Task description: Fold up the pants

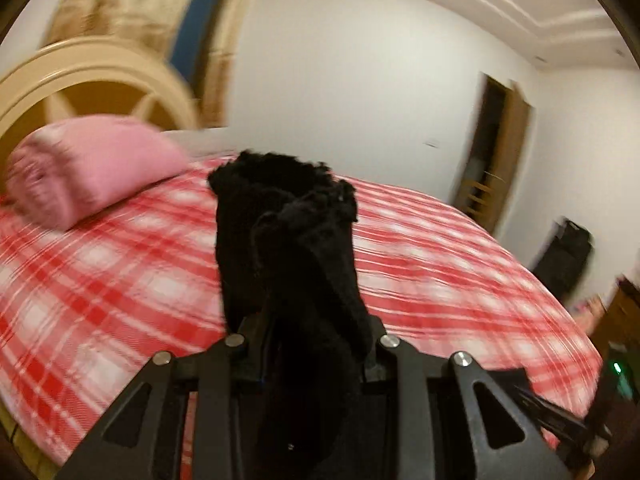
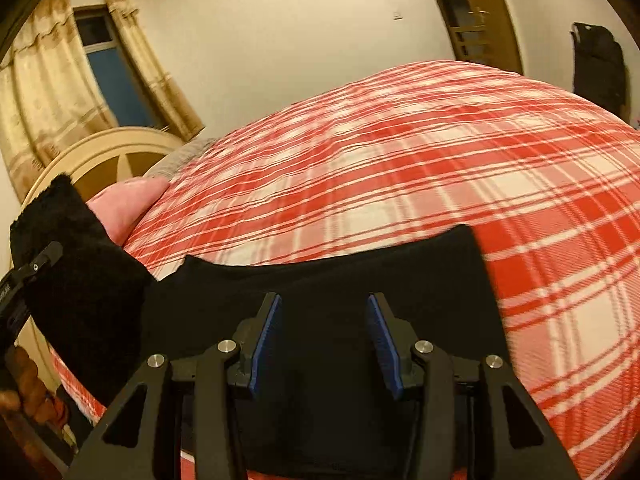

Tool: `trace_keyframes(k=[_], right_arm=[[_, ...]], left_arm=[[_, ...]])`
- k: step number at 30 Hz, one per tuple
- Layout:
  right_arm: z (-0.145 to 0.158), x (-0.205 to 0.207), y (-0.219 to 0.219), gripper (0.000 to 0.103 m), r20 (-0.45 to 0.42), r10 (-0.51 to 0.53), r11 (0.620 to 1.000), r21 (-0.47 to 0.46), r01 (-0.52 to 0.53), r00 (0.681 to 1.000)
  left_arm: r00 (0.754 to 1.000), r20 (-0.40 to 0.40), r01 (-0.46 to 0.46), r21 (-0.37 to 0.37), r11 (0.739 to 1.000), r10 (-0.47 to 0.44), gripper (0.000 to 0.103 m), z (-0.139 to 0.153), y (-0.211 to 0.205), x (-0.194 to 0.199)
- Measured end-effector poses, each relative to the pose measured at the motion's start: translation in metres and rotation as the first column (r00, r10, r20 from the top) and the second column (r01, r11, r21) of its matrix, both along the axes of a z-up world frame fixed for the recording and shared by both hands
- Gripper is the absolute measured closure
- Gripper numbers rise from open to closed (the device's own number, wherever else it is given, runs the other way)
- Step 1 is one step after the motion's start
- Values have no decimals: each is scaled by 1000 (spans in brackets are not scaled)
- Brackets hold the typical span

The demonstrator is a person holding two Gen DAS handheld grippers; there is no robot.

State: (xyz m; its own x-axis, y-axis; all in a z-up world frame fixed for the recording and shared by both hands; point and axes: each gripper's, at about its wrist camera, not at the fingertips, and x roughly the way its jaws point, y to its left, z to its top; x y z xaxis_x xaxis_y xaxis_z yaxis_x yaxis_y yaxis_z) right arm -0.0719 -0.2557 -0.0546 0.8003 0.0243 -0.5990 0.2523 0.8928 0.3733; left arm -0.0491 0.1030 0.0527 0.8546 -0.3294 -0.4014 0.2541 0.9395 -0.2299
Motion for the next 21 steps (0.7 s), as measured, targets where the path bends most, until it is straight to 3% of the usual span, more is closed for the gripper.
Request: trace_keyframes(k=[3,8,15,21], right_arm=[[-2,-15,-15,56,-6,-33,999,1,33,999],[-4,-39,-41,56,-5,-102,995,10,102,995],[-8,-65,-69,56,-1,-174,984,35,174,985],[-10,-73,-78,56,2,-188,981,46,188,982]], left_arm=[[993,9,113,40,993,-114,73,-4,-44,-10],[961,15,273,121,954,-277,73,-17,-107,-34],[887,-18,446,300,843,-462,73,-59,-187,-67],[856,-90,502,378,778,-509,73,-84,-216,-74]])
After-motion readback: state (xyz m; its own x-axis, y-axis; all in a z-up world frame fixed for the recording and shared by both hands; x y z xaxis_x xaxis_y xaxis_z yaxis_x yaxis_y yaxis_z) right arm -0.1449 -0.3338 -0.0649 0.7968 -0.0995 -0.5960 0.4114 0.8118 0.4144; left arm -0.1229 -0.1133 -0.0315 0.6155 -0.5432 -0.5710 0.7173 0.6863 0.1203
